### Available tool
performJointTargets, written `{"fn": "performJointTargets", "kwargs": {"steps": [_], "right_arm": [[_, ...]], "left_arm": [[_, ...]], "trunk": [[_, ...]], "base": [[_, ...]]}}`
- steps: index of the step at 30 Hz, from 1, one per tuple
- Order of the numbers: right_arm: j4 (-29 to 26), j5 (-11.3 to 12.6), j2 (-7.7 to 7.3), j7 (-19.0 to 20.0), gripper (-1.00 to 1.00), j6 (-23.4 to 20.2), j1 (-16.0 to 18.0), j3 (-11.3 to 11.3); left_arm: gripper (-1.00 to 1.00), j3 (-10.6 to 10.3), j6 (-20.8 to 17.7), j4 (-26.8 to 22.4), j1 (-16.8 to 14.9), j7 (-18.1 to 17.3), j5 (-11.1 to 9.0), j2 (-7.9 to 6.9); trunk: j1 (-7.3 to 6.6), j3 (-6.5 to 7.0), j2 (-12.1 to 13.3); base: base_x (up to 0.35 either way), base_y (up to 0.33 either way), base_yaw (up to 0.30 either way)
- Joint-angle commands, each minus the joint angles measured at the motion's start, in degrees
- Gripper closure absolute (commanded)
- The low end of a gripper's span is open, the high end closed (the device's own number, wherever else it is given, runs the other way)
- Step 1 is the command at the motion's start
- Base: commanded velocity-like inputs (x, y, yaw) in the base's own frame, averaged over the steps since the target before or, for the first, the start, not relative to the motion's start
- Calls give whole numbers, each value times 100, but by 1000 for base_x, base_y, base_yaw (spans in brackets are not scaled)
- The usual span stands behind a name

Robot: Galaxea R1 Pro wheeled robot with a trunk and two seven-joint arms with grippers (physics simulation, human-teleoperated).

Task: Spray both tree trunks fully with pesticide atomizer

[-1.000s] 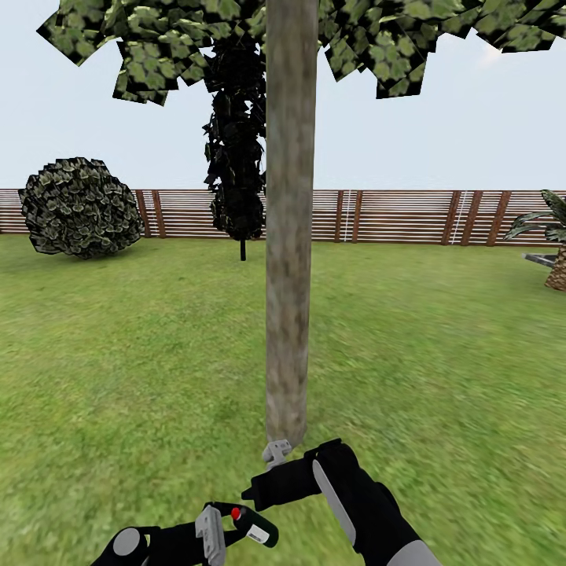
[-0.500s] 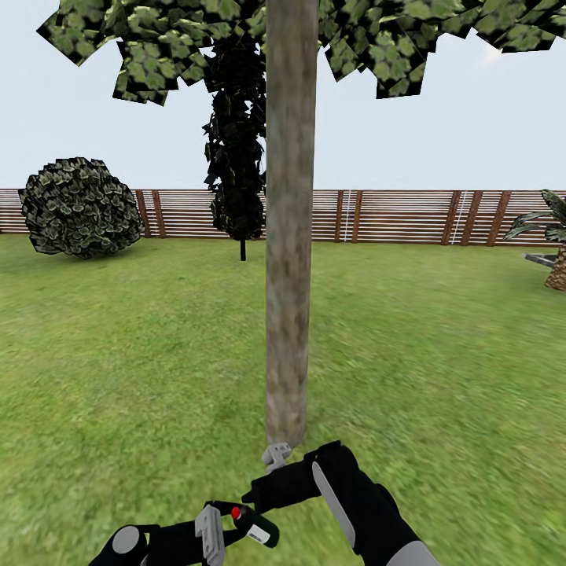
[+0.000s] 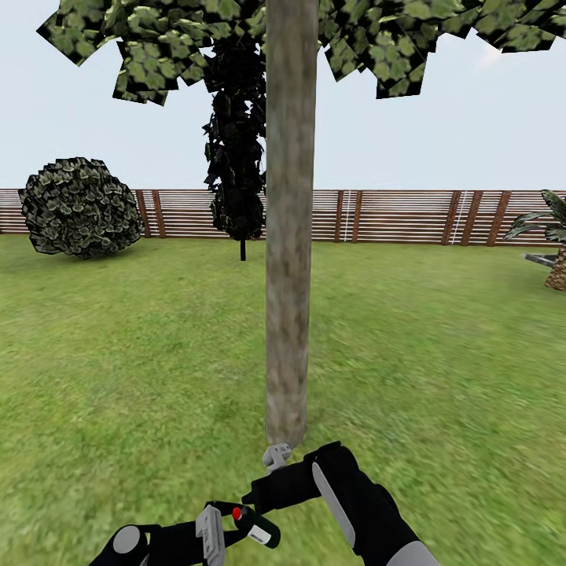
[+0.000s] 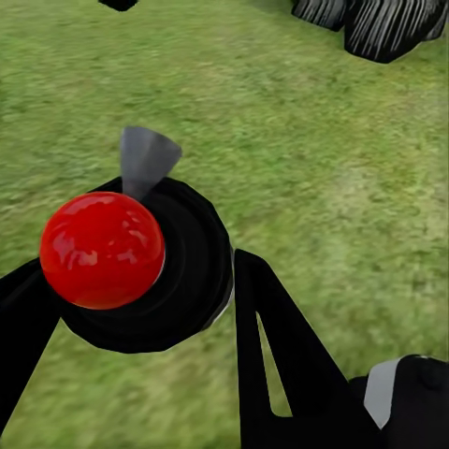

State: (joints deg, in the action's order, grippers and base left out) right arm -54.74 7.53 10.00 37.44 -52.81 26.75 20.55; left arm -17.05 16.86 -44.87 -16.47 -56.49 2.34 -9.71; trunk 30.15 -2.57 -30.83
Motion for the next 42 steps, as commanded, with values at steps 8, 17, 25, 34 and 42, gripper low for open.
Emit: {"fn": "performJointTargets", "kwargs": {"steps": [8,17,25,34,42], "right_arm": [[34,56,0,-29,100,-44,5,1],[42,56,0,-30,100,-42,5,1],[44,56,0,-30,100,-39,5,1],[51,56,0,-26,100,-37,5,1],[51,56,0,-27,100,-37,5,1]], "left_arm": [[100,-9,28,-37,-5,-2,16,-5],[100,-9,26,-60,-5,-1,12,3],[100,-9,20,-82,-5,1,12,4],[100,-9,20,-88,-5,4,12,12],[100,-9,20,-92,-5,-78,12,13]], "trunk": [[3,-12,-11],[3,-12,-11],[3,-12,-11],[3,-12,-11],[3,-12,-11]], "base": [[0,0,0],[0,0,0],[0,0,0],[0,0,0],[0,0,0]]}}
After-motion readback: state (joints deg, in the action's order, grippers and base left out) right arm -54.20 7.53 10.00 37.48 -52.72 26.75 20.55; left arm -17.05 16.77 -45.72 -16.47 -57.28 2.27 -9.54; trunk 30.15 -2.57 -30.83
